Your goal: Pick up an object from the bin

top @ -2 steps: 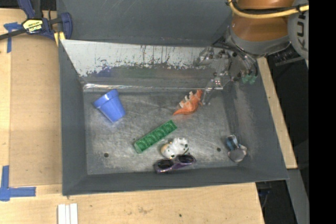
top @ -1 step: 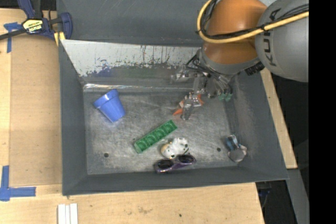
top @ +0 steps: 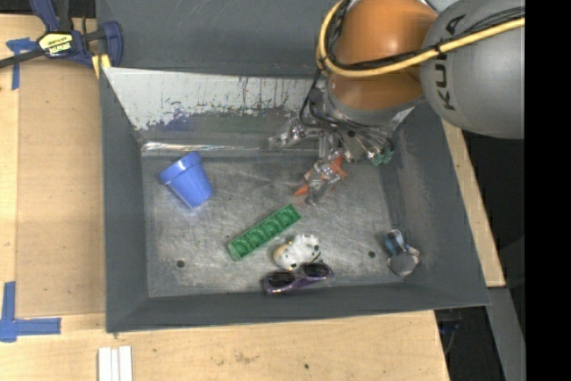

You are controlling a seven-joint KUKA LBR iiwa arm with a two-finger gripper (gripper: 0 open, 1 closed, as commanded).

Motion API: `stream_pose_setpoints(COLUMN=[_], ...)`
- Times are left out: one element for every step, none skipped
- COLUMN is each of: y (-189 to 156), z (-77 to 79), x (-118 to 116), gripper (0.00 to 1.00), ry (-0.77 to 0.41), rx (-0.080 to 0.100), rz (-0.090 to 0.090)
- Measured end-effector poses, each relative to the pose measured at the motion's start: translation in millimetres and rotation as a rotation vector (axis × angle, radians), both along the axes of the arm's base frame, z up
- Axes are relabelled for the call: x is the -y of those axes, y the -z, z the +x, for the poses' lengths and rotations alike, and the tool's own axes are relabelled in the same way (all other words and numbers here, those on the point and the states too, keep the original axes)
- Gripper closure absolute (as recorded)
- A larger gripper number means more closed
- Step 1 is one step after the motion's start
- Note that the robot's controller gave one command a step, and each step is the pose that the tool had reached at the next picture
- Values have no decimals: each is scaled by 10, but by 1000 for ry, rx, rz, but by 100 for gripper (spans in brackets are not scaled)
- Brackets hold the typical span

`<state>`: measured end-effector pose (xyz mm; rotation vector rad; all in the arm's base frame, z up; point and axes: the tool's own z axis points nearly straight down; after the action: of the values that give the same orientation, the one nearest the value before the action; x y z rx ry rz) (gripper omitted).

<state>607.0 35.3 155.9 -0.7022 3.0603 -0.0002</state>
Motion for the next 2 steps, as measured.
stream_pose_setpoints(y=[265,603], z=[-478,-603], x=[-301,-413], gripper=[0,0], ry=[98,-51], rx=[2,6], rz=[1,4])
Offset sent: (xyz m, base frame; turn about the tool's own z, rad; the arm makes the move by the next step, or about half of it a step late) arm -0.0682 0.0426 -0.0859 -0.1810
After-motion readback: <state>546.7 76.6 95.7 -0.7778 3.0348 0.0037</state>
